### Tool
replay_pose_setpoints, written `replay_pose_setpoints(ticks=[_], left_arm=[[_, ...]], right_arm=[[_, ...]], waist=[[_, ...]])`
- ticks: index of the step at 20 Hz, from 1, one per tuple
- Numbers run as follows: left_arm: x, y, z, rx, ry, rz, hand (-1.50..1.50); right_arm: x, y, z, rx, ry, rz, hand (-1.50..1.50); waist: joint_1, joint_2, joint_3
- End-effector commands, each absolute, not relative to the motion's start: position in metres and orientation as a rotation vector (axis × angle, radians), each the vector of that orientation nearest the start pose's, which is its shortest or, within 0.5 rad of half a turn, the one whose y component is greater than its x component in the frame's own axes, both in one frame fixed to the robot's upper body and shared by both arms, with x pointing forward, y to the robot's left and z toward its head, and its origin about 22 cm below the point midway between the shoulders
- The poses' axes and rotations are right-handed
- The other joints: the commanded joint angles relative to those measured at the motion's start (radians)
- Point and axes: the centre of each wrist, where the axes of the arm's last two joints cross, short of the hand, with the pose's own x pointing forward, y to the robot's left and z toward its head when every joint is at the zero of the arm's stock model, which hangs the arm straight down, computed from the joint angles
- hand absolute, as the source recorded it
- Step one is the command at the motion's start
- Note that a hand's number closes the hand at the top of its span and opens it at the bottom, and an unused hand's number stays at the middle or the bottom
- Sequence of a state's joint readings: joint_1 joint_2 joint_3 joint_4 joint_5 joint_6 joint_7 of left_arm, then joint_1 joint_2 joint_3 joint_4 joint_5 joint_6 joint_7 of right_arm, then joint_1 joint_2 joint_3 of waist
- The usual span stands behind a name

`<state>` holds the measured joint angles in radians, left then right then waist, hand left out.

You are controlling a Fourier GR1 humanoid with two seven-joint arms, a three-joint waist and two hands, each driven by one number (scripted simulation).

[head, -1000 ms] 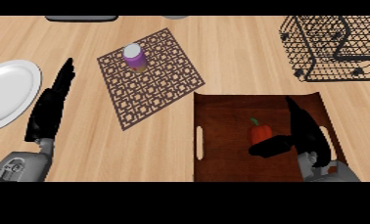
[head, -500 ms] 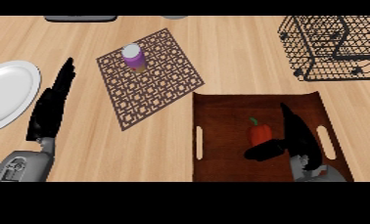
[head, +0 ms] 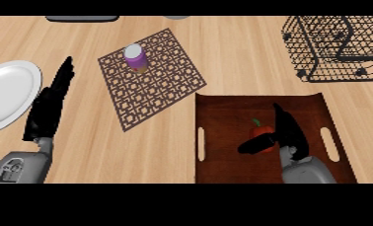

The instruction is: Pick the bell pepper from the tray and place it in the tiered basket

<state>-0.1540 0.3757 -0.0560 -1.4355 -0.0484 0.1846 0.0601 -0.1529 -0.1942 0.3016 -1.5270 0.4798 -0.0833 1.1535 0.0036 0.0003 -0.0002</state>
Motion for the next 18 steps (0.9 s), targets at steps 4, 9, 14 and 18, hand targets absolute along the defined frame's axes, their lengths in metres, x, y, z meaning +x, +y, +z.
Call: replay_pose_setpoints(ticks=[4,9,14,18], left_arm=[[0.283,0.311,0.041,0.442,-1.535,-0.231,0.00],[0.281,0.295,0.039,0.454,-1.537,-0.226,0.00],[0.267,0.295,0.019,0.453,-1.529,-0.226,0.00],[0.279,0.302,0.035,0.410,-1.530,-0.221,0.00]], right_arm=[[0.279,-0.181,0.008,-0.493,-0.476,0.485,1.50],[0.266,-0.183,0.000,-0.642,-0.482,0.614,1.50],[0.279,-0.175,0.035,-0.580,-0.564,0.411,1.50],[0.291,-0.171,0.036,-0.590,-0.736,0.612,1.50]], waist=[[0.001,0.001,0.000],[-0.003,-0.001,0.000],[-0.005,-0.001,0.000],[0.001,0.001,0.000]])
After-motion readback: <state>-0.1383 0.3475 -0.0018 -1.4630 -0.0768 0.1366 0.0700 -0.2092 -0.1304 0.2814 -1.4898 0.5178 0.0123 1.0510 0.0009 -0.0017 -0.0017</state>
